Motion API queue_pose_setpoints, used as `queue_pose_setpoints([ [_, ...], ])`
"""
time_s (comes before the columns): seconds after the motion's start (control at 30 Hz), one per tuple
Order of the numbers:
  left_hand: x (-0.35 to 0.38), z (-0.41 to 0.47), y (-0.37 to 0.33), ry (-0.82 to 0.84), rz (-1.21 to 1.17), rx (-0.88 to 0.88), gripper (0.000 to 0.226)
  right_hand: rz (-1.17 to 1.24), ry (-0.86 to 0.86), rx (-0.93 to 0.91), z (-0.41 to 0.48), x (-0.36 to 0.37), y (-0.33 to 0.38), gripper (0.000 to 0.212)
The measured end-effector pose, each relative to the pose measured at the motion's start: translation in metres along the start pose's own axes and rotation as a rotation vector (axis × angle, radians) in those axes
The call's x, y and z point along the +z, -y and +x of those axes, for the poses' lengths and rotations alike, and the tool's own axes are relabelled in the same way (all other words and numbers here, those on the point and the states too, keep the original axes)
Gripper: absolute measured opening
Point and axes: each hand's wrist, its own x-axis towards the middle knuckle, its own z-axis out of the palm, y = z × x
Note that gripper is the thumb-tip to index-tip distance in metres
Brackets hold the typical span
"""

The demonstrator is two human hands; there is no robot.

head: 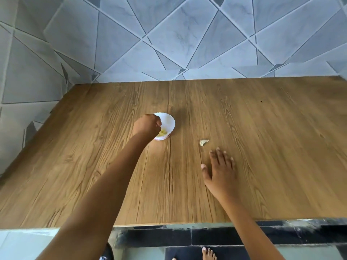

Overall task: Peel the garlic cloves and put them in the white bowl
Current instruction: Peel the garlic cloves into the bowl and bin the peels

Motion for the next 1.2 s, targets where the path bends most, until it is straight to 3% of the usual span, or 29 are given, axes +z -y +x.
queue_pose_setpoints([
  [0.13,0.009,0.011,-0.006,0.146,0.172,-0.041,0.026,0.011,-0.004,-0.004,-0.001,0.000,0.000,0.061],
  [0.27,0.006,0.005,-0.012,0.029,0.127,-0.087,0.024,0.030,-0.001,-0.010,-0.003,0.001,0.000,0.061],
  [0.37,0.008,-0.008,-0.034,-0.088,0.013,0.005,0.023,0.077,-0.003,-0.011,-0.001,0.001,-0.003,0.062],
  [0.57,0.045,-0.024,-0.088,0.102,-0.078,0.313,0.018,0.174,0.009,-0.054,0.007,0.000,-0.014,0.062],
  [0.8,0.074,-0.018,-0.097,0.095,-0.109,0.253,0.018,0.445,0.001,-0.107,0.015,-0.010,-0.028,0.055],
  [0.93,0.073,-0.021,-0.098,0.097,-0.364,0.171,0.021,0.821,-0.073,-0.094,0.022,-0.021,-0.034,0.041],
  [1.1,0.067,-0.037,-0.094,0.214,-0.885,0.003,0.012,1.284,0.035,0.112,0.040,-0.035,-0.024,0.034],
  [1.2,0.064,-0.044,-0.094,0.252,-1.029,-0.069,0.010,1.439,0.075,0.139,0.046,-0.039,-0.016,0.028],
])
